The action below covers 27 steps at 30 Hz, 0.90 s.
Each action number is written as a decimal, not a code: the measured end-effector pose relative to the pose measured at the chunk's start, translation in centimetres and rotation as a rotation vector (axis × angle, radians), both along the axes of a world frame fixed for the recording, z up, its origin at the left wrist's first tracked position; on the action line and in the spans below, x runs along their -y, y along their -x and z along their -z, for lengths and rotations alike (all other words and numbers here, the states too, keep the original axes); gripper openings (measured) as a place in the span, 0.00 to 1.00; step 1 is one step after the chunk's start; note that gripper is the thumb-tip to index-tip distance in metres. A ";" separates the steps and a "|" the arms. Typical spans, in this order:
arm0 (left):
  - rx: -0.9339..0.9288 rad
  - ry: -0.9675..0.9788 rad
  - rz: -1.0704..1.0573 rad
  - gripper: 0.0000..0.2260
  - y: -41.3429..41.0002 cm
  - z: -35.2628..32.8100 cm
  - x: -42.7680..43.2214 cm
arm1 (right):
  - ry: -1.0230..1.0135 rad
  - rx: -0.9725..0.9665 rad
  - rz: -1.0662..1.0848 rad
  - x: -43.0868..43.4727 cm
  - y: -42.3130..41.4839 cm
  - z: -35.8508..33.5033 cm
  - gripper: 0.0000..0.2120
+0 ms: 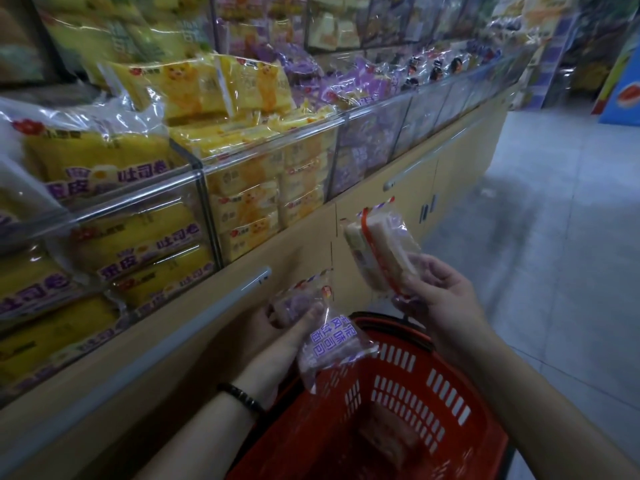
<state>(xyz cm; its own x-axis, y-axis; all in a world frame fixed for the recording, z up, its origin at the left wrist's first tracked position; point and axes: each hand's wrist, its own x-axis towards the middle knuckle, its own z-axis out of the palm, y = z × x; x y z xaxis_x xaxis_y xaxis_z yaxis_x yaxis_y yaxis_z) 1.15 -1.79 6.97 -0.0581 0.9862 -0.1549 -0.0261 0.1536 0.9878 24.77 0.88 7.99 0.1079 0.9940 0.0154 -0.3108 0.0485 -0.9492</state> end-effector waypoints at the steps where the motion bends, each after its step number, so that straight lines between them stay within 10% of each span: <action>1: -0.009 0.021 -0.017 0.12 -0.2 -0.1 0.1 | -0.026 0.014 -0.003 0.0 -0.1 0.0 0.10; 10: 0.225 0.179 0.110 0.30 -0.7 -0.7 -0.1 | -0.209 0.611 -0.129 1.0 1.5 0.8 0.15; 15: 0.277 0.069 0.045 0.09 -0.8 -1.0 0.0 | -0.147 0.288 -0.164 0.9 1.2 0.9 0.29; 27: 0.243 0.049 0.058 0.09 -0.8 -0.5 0.0 | 0.045 -0.248 -0.013 -0.2 -0.2 -0.1 0.24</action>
<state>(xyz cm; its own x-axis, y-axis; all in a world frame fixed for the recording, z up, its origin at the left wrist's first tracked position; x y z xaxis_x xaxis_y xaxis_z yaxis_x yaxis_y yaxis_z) 1.98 -1.83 7.52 0.0434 0.9778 -0.2051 -0.2519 0.2094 0.9448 24.93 1.06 8.07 0.0900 0.9945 -0.0541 -0.5347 0.0024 -0.8450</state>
